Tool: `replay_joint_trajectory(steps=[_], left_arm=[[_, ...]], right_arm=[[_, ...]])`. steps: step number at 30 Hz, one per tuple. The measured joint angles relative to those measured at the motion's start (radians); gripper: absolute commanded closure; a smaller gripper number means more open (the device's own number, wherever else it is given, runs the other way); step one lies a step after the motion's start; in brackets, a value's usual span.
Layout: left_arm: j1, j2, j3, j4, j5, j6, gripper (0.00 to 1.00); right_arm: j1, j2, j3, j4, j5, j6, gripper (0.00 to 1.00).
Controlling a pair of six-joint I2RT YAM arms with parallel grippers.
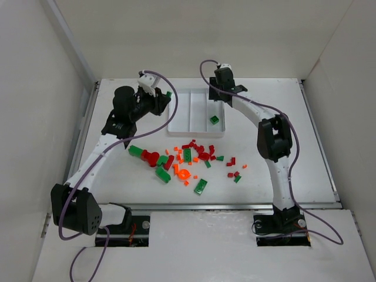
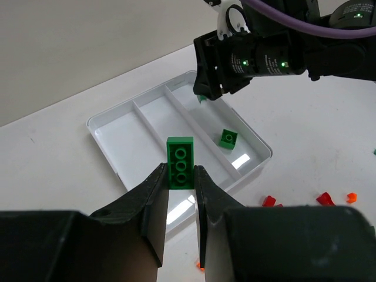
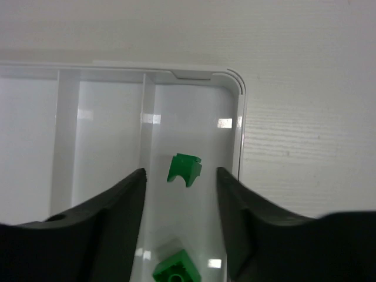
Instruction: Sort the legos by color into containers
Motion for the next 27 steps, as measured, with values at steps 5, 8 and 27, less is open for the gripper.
replay_joint_trajectory(steps=[5,8,27], left_arm=[[0.0,-0.001,-0.017,0.002,0.0,0.012,1.0],[0.0,-0.002,-0.026,0.001,0.001,0.026,1.0],[-0.001,-0.015,-0.044,0.011,0.546,0.189,1.0]], right_arm=[[-0.013,0.0,0.005,-0.007,-0.07,0.011,0.01],[-0.013,-0.029,-0.03,-0.005,-0.119,-0.01,0.01],[0.098,-0.548,-0.35,0.129,-1.286,-0.466,0.47]])
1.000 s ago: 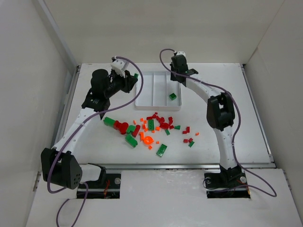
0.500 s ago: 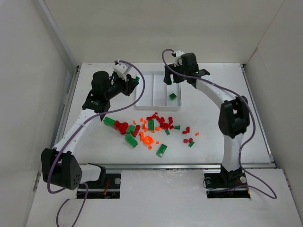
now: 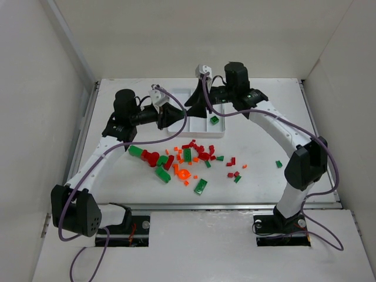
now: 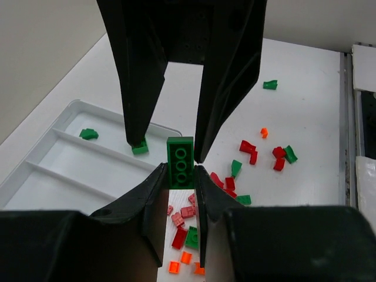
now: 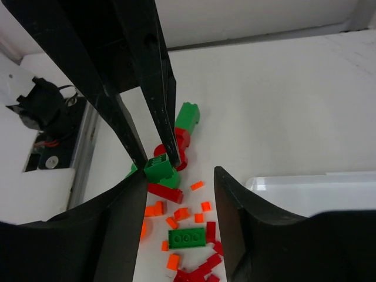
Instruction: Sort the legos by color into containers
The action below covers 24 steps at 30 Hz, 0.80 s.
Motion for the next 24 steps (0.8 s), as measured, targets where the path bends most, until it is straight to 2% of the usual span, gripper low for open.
replay_joint_trajectory(steps=[6,14,19,21,24], left_arm=[[0.001,0.002,-0.001,0.002,0.039,0.023,1.0],[0.001,0.003,-0.001,0.0,0.047,0.028,1.0],[0.001,0.003,-0.001,-0.001,0.045,0.032,1.0],[0.001,0.003,-0.001,-0.001,0.045,0.034,1.0],[0.001,0.003,-0.001,-0.001,0.049,0.034,1.0]], right_arm=[[0.005,0.023,-0.009,-0.019,-0.057,-0.007,0.55],[0.01,0.023,-0.009,-0.028,-0.079,-0.014,0.59],[0.011,0.023,-0.009,-0.03,-0.095,-0.014,0.7],[0.012,0.023,-0.008,-0.035,-0.101,-0.014,0.7],[0.012,0.023,-0.006,-0.039,-0.104,-0.015,0.64]])
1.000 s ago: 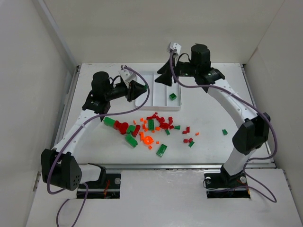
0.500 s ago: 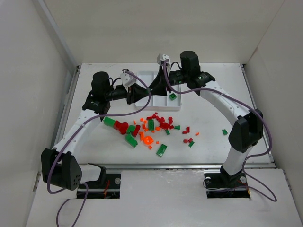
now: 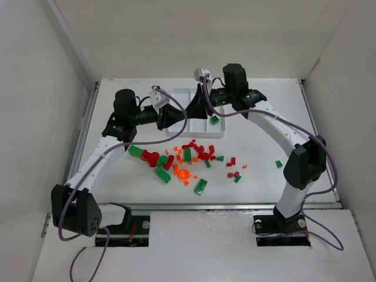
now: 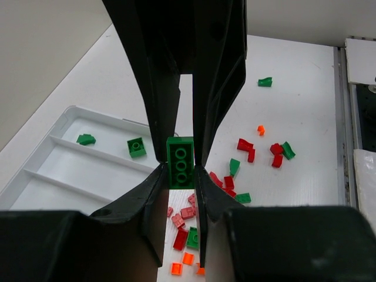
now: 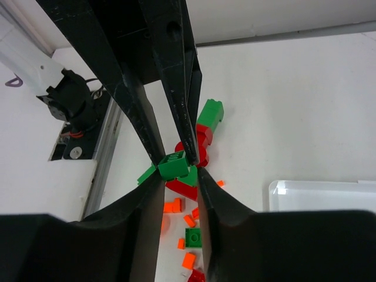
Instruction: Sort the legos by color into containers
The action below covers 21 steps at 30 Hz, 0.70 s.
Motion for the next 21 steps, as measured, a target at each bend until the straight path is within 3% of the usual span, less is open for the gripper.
replay_joint_trajectory(steps=[4,11,15,19,21], left_arm=[[0.0,0.0,0.0,-0.006,0.009,0.0,1.0],[0.0,0.0,0.0,-0.005,0.009,0.0,1.0],[0.0,0.0,0.0,-0.002,0.009,0.0,1.0],[0.0,0.0,0.0,0.002,0.01,-0.001,1.0],[0.0,0.0,0.0,0.002,0.01,-0.001,1.0]], right_arm=[[0.0,0.0,0.0,0.0,0.001,0.0,0.61],[0.0,0.0,0.01,-0.016,-0.005,0.0,0.68],[0.002,0.0,0.022,-0.024,-0.013,-0.002,0.75],[0.001,0.001,0.027,-0.029,-0.014,-0.008,0.95],[0.001,0.002,0.028,-0.031,-0.014,-0.008,0.98]])
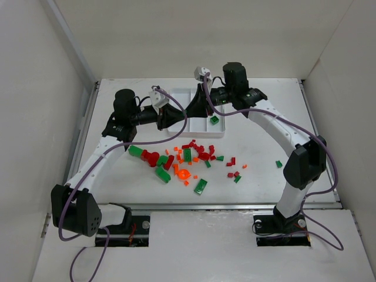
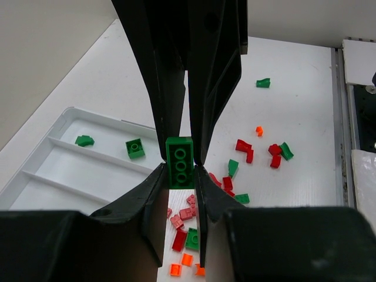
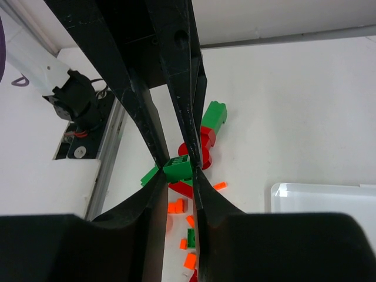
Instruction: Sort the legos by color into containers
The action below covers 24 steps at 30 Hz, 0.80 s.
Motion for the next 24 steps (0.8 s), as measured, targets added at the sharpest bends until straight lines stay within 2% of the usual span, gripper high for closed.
replay_joint_trajectory(steps=[3,5,6,7,9,10,14,18,20,24], left_arm=[[0.0,0.0,0.0,0.0,0.0,0.0,0.98],[0.0,0.0,0.0,0.0,-0.001,0.0,0.86],[0.0,0.0,0.0,0.0,-0.002,0.0,0.58],[0.0,0.0,0.0,0.001,-0.002,0.006,0.41],[-0.001,0.0,-0.001,-0.003,-0.008,0.005,0.2],[-0.001,0.0,-0.002,-0.005,-0.01,0.005,0.0],[-0.001,0.0,-0.007,-0.007,-0.031,0.002,0.0],[-0.001,-0.001,-0.028,-0.006,-0.099,0.0,0.0],[-0.001,-0.003,-0.046,-0.003,-0.161,-0.008,0.0],[-0.003,-0.011,-0.08,0.005,-0.36,-0.032,0.0]], right_arm=[[0.0,0.0,0.0,-0.004,0.0,0.0,1.0],[0.0,0.0,0.001,-0.005,0.0,-0.001,1.0],[0.0,0.0,0.001,-0.005,0.0,-0.001,1.0],[0.0,0.0,0.001,-0.004,0.0,0.0,1.0],[0.001,0.0,0.001,-0.003,0.0,0.0,1.0],[0.002,0.0,0.001,-0.001,0.0,0.0,1.0],[0.002,0.0,0.001,0.0,0.028,0.003,1.0],[-0.015,0.002,-0.001,0.021,0.132,0.05,1.0],[-0.036,0.003,-0.01,0.045,0.235,0.097,1.0],[-0.074,0.037,-0.015,0.063,0.599,0.215,1.0]])
